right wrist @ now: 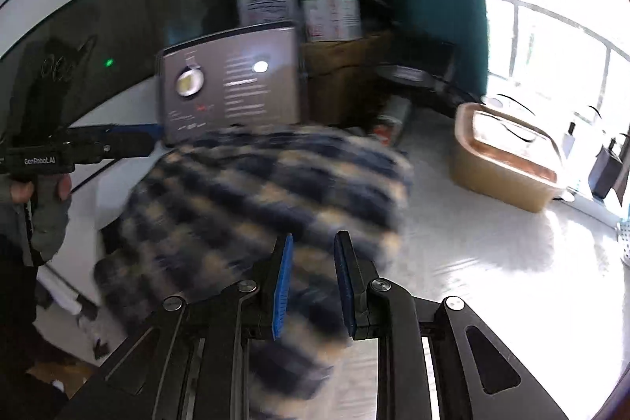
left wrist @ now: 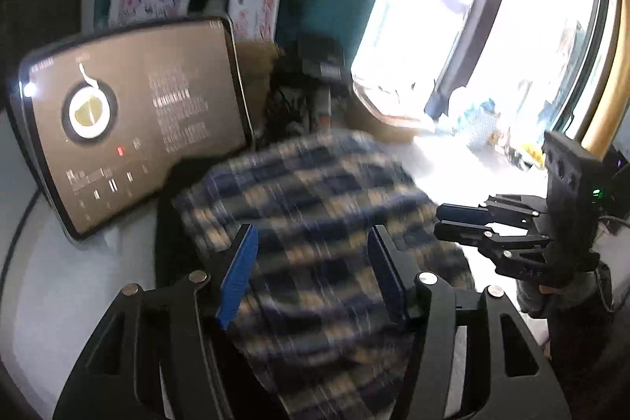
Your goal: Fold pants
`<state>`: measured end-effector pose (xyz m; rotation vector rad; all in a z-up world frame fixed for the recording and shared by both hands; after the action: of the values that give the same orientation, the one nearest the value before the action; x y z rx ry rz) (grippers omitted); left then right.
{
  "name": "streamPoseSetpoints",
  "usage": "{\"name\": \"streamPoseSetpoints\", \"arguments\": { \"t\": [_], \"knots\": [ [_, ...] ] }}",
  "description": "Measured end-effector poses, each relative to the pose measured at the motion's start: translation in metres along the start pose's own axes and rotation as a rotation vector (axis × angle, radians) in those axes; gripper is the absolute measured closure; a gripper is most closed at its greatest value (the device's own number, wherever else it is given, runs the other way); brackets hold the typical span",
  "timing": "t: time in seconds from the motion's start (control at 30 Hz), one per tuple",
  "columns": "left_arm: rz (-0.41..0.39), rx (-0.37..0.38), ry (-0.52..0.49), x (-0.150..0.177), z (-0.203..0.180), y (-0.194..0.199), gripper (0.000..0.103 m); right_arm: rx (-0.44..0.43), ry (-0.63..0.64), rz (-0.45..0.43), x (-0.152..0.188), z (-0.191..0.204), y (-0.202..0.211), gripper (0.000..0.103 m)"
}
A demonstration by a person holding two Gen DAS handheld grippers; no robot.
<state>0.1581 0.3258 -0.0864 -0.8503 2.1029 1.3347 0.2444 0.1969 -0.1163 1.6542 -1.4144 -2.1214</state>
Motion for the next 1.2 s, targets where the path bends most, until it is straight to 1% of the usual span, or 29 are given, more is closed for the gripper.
{"name": "streamPoseSetpoints", "arguments": {
  "t": [0.1, 0.17, 0.27, 0.4, 0.5, 0.57, 0.67, 0.73, 0.83, 0.9, 0.93, 0.97, 1.07, 1.1, 1.2],
  "knots": [
    [0.055, -0.024, 0.054, 0.021, 0.013, -0.012, 0.045, -0.015, 0.038, 0.028, 0.014, 0.019, -0.004, 0.080],
    [0.066, -0.023, 0.075, 0.028, 0.017, -0.017, 0.045, -0.007, 0.039, 0.057, 0.029, 0.022, -0.004, 0.080],
    [0.072, -0.019, 0.087, 0.036, 0.013, -0.011, 0.045, 0.004, 0.033, 0.085, 0.046, 0.019, -0.003, 0.080],
    [0.047, -0.034, 0.066, 0.036, 0.000, 0.007, 0.045, 0.023, 0.001, 0.086, 0.061, 0.009, 0.015, 0.080],
    [0.013, -0.055, 0.029, 0.038, -0.017, 0.017, 0.045, 0.050, -0.033, 0.071, 0.068, -0.002, 0.032, 0.080],
    [-0.020, -0.064, 0.011, 0.043, -0.032, 0.022, 0.042, 0.081, -0.045, 0.056, 0.073, -0.009, 0.044, 0.080],
    [-0.064, -0.068, -0.040, 0.051, -0.061, 0.025, 0.032, 0.127, -0.078, 0.040, 0.082, -0.020, 0.062, 0.080],
    [-0.093, -0.079, -0.084, 0.058, -0.082, 0.025, 0.021, 0.157, -0.099, 0.031, 0.089, -0.028, 0.075, 0.080],
    [-0.123, -0.076, -0.137, 0.068, -0.110, 0.021, 0.013, 0.198, -0.120, 0.020, 0.100, -0.037, 0.096, 0.079],
    [-0.130, -0.054, -0.143, 0.073, -0.125, 0.017, 0.012, 0.236, -0.130, 0.009, 0.107, -0.041, 0.111, 0.059],
    [-0.132, -0.044, -0.143, 0.076, -0.132, 0.014, 0.012, 0.255, -0.136, -0.001, 0.110, -0.044, 0.118, 0.031],
    [-0.146, -0.037, -0.140, 0.078, -0.138, 0.014, 0.011, 0.268, -0.143, -0.013, 0.112, -0.046, 0.124, 0.016],
    [-0.190, -0.014, -0.099, 0.080, -0.150, 0.013, 0.008, 0.305, -0.172, -0.027, 0.125, -0.053, 0.148, 0.015],
    [-0.195, -0.014, -0.069, 0.082, -0.153, 0.010, 0.005, 0.322, -0.180, -0.033, 0.129, -0.056, 0.156, 0.015],
    [-0.201, -0.019, -0.056, 0.086, -0.166, 0.008, 0.005, 0.370, -0.205, -0.056, 0.138, -0.064, 0.181, 0.015]
  ]
}}
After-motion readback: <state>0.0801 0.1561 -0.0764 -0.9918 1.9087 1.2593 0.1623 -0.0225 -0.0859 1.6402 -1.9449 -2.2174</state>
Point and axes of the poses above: each gripper's, at about its wrist camera, not at the fingertips, and y roughly against the way its jaws point, z to its left, x to its underside, the point moved 6 cm from there along -y, roughly the way its jaws point, and after that the axes turned 14 degrees about x, right-handed, at the moved point
